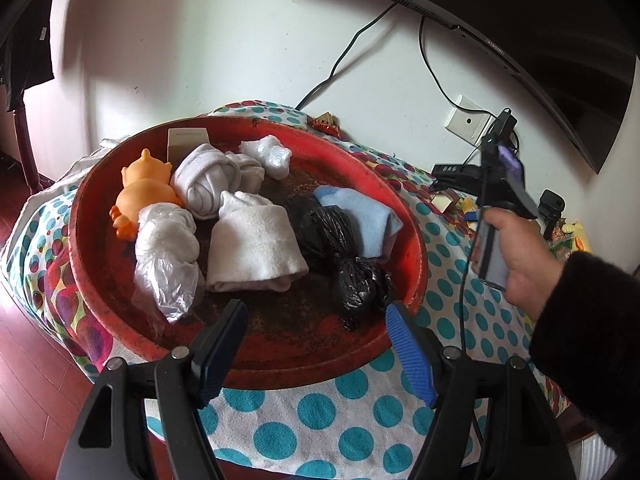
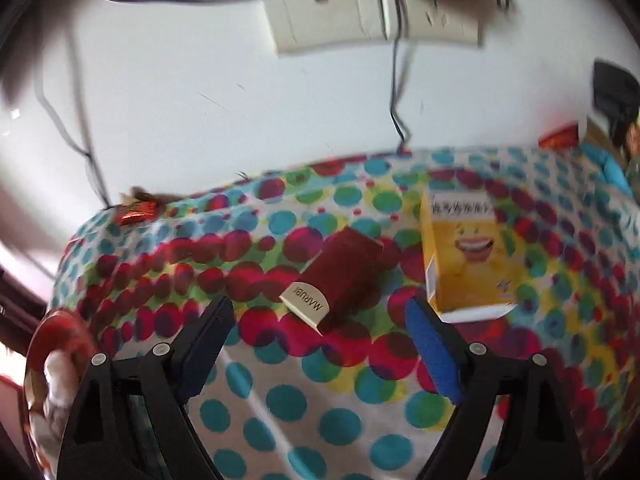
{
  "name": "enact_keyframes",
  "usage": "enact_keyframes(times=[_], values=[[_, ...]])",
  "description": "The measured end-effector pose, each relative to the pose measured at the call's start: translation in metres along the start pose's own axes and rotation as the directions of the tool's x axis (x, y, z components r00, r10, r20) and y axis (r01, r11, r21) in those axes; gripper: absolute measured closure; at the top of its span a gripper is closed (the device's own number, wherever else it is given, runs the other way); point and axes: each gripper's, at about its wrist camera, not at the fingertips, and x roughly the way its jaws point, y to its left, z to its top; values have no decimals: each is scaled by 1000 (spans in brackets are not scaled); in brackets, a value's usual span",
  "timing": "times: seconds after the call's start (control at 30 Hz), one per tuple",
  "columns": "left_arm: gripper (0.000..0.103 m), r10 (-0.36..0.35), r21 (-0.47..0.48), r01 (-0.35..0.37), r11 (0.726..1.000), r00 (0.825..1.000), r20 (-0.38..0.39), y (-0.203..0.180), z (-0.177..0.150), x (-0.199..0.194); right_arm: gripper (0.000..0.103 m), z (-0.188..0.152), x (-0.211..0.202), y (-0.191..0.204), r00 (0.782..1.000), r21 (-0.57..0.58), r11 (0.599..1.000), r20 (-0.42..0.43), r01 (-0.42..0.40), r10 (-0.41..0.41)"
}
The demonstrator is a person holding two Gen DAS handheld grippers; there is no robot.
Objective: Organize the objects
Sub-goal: 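Grasp the red MARUBI box on the bed cover with the right gripper, then lift the red box and carry it over the red tray with the right gripper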
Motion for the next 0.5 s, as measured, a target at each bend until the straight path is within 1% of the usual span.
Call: enact_keyframes(times=[0.03, 0.07, 0.1, 0.13, 0.17, 0.27, 0.4, 0.5], values=[[29, 0, -1, 0, 1000, 1000, 4, 0, 0, 0, 24, 1, 9, 1, 1000, 9, 1000, -17, 17, -17], [29, 0, 0, 0, 1000, 1000, 11, 0, 1, -1, 25, 3, 14, 3, 999, 10, 999, -6, 34, -34], [29, 1, 3, -1, 1000, 1000, 18, -1, 1, -2, 38, 6, 16, 5, 1000, -1, 1000, 10, 30, -30], [29, -1, 5, 1, 1000, 1000, 19, -1, 1, -2, 67, 8, 18, 9, 1000, -24, 999, 10, 21, -21], [29, -4, 6, 4, 1000, 1000, 19, -1, 1, -2, 75, 10, 19, 15, 999, -59, 998, 18, 33, -32], [29, -9, -4, 9, 1000, 1000, 16, 1, 2, -1, 76, 10, 17, 19, 999, -93, 996, 35, 8, -4], [29, -5, 4, 5, 1000, 1000, 24, -1, 2, -4, 76, 9, 4, 20, 997, -154, 988, 82, 21, -9], [29, 5, 18, -5, 1000, 999, 32, -7, 3, -6, 76, 10, -6, 19, 996, -173, 985, 92, 27, -11]])
